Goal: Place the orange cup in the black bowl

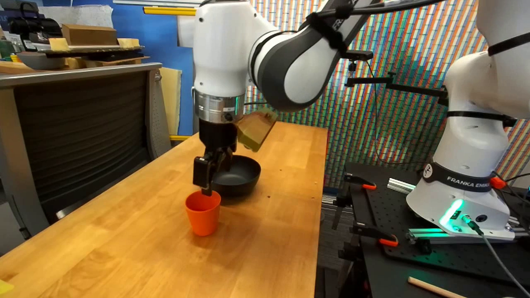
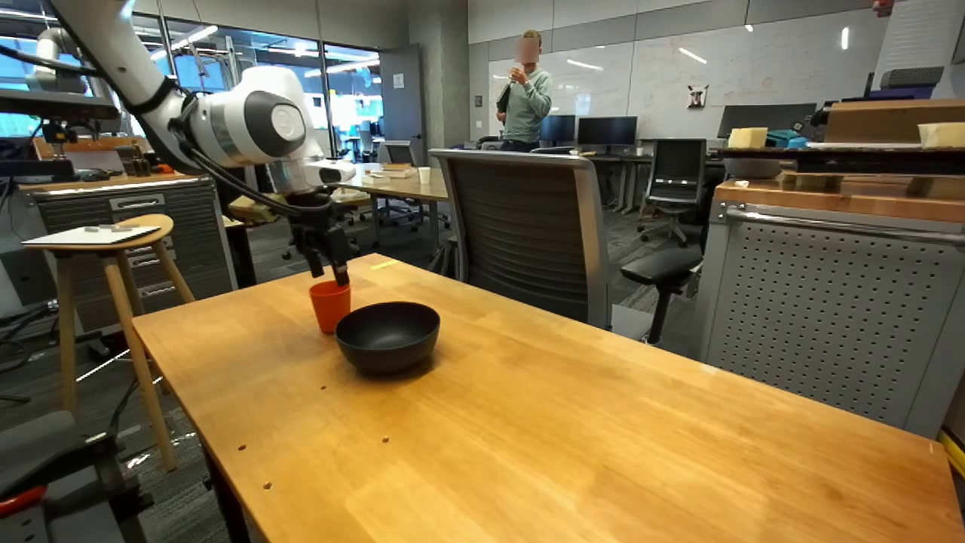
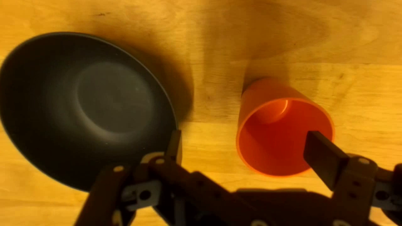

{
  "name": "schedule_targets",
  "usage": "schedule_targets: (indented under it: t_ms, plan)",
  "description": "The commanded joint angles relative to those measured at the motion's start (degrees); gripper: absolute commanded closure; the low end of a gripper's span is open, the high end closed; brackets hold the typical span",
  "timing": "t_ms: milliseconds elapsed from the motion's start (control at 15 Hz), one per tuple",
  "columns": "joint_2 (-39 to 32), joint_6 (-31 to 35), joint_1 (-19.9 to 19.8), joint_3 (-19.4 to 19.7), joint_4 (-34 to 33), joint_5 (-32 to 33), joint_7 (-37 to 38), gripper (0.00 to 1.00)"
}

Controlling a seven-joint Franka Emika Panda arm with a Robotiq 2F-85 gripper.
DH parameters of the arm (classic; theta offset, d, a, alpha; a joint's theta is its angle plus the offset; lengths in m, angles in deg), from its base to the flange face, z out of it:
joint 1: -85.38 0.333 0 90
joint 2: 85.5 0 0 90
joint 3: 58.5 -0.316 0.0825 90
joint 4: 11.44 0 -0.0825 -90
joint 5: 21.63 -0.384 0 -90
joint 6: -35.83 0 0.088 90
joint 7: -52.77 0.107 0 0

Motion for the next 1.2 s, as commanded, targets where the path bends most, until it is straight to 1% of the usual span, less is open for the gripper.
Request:
schedule_targets:
  t_ms: [0,67,200,267,333,533,867,933,1000,1133]
  plan:
    - [-8.92,-4.81,4.71,4.12,-10.51,-2.07,-1.81,0.0]
    - [-10.47,-5.48,5.45,4.83,-12.09,-2.66,-2.09,0.0]
    - [-13.2,-6.06,7.11,6.91,-14.42,-1.83,-1.75,0.0]
    - [-14.34,-6.5,7.67,7.76,-15.42,-1.66,-1.78,0.25]
    - [-15.05,-6.84,7.94,8.29,-16.09,-2.1,-1.95,0.26]
    - [-16.1,-8.1,8.24,9.19,-17.45,-3.05,-2.24,0.5]
    - [-15.04,-9.14,7.36,8.29,-16.93,-7.51,-3.07,0.89]
    - [-14.62,-9.23,7.4,8.26,-16.56,-8.35,-3.1,0.96]
    - [-14.03,-9.16,7.29,8.18,-15.93,-9.18,-3.19,1.0]
    - [-12.32,-9.4,6.96,8.0,-14.47,-10.73,-3.49,1.0]
